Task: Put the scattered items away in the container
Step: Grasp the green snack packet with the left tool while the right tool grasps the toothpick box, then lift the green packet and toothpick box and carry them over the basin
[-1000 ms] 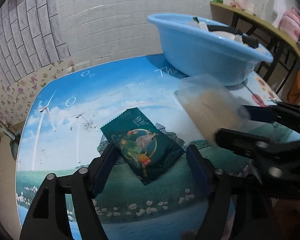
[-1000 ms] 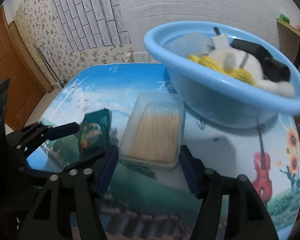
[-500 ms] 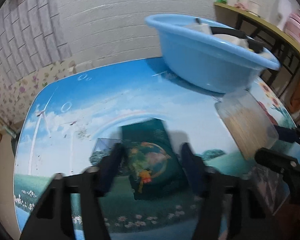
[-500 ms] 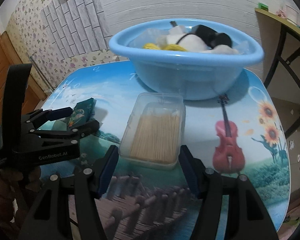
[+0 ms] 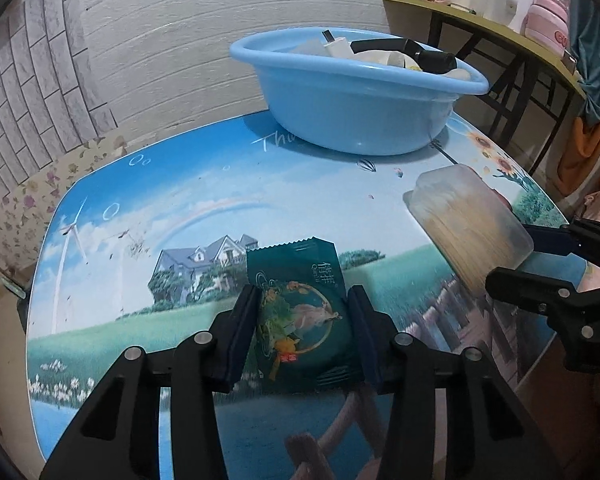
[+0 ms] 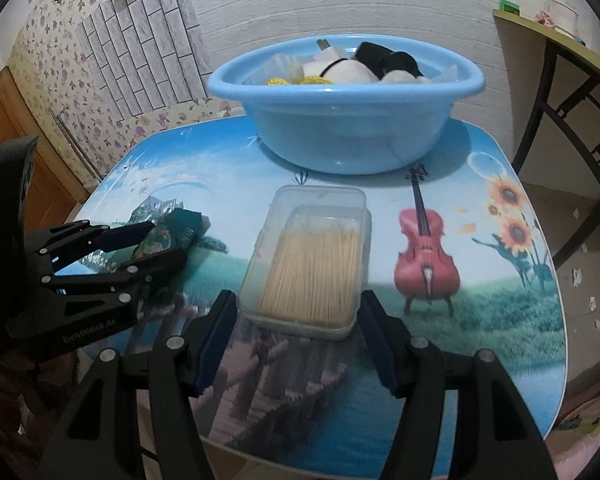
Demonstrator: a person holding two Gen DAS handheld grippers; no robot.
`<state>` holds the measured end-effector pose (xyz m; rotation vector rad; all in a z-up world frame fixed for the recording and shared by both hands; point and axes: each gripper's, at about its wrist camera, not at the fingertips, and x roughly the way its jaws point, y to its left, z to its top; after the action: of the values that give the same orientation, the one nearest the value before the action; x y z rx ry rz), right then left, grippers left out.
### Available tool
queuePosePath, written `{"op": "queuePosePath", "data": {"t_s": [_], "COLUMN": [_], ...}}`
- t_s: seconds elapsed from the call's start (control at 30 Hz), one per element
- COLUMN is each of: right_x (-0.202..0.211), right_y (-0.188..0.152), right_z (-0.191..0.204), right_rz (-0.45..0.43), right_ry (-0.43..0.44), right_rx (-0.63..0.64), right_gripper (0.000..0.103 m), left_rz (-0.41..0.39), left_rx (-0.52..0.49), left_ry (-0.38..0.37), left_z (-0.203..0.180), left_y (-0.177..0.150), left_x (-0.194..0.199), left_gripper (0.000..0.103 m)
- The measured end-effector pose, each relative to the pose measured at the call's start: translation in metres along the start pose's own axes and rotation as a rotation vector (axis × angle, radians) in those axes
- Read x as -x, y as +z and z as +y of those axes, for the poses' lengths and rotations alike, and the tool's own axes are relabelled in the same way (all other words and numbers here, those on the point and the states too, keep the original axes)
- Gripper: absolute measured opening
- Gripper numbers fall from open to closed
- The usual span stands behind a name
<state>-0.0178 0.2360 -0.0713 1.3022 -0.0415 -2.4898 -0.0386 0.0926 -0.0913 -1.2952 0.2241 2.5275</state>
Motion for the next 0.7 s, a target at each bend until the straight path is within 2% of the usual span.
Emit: {"op": "queuePosePath", "data": {"t_s": [0.2, 0.3, 0.33, 0.43, 0.47, 0.5, 0.7], "right_x": [0.003, -0.001, -0.003, -0.007, -0.007, -0.005, 0.018], "right_y": [-0.004, -0.004, -0.003, -0.002, -0.002, -0.002, 0.0], "right_z": [-0.001, 0.003, 0.006, 0.009, 0.009, 0.008, 0.006], "right_rz": [-0.009, 0.001, 0.002, 0.007, 0.003, 0.0, -0.075], "right_ry": [-0.015, -0.044, -0.048, -0.075, -0.08, -0.08, -0.064], "right_rx": [-0.038, -0.034, -0.024, -0.007, -0.005, -0.007, -0.001], "right_gripper": [0.064, 0.076, 0.076, 0.075, 0.072, 0.063, 0.062], "left_rz": [-0.008, -0.018, -0.022, -0.035, -0.042, -0.048, -0.092], "left_rx": [0.003, 0.007, 0.007, 0.006, 0.006, 0.005, 0.014], "left_ry": [0.006, 0.007, 0.008, 0.011, 0.013, 0.015, 0.025], "left_z": [0.001, 0.002, 0.002, 0.001, 0.001, 0.002, 0.002], "left_y": [-0.004, -0.004, -0.004, -0.004, -0.003, -0.003, 0.004], "left_x": [0.01, 0.015, 0.016, 0.021, 0.024, 0.027, 0.044], "left_gripper": [0.045, 0.045, 0.045, 0.045, 0.045, 0.045, 0.045]}}
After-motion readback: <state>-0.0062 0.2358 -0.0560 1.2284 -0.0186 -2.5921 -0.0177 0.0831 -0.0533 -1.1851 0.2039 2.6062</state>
